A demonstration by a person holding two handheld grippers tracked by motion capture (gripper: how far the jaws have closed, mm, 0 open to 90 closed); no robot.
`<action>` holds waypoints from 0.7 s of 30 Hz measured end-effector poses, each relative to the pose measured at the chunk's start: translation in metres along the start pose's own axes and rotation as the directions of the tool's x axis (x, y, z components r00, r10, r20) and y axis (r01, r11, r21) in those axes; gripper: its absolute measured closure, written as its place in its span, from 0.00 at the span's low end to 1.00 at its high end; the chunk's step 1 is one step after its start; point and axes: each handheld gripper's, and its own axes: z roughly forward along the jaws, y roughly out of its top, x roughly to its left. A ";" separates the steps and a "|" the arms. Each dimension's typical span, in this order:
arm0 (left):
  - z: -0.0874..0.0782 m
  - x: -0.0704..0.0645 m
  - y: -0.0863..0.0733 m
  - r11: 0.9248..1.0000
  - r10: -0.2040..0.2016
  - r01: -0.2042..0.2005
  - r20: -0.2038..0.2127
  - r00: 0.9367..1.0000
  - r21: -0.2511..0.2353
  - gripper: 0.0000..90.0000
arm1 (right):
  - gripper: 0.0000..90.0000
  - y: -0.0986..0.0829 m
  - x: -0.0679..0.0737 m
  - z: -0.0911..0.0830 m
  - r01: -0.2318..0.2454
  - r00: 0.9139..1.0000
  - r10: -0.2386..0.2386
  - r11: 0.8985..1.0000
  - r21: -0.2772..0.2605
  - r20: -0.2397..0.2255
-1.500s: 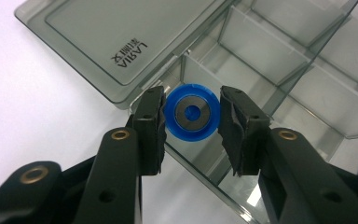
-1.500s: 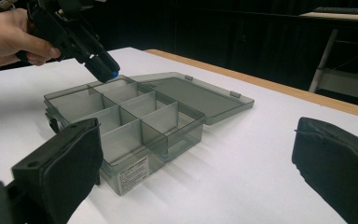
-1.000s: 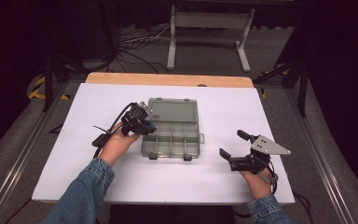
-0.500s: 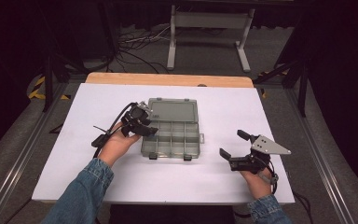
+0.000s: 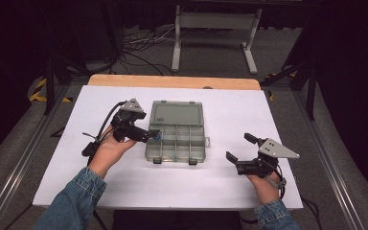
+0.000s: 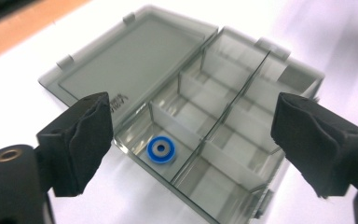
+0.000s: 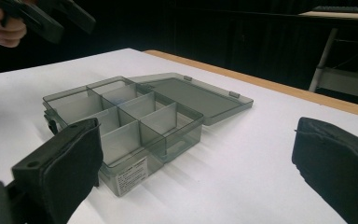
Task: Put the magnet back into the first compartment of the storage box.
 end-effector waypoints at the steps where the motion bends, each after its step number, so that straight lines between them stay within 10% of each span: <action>1: -0.004 -0.001 -0.001 1.000 0.000 0.000 0.008 1.000 -0.021 0.13 | 0.03 0.000 0.000 0.000 0.003 1.000 -0.003 1.000 -0.002 -0.002; 11: -0.037 -0.007 -0.023 0.980 0.036 -0.032 0.020 0.999 -0.194 0.07 | 0.03 0.001 0.000 -0.002 0.001 1.000 -0.001 1.000 -0.005 -0.003; 21: -0.065 -0.014 -0.058 0.919 0.076 -0.079 -0.021 0.997 -0.388 0.04 | 0.03 0.001 0.001 -0.003 0.006 1.000 -0.006 1.000 -0.007 -0.003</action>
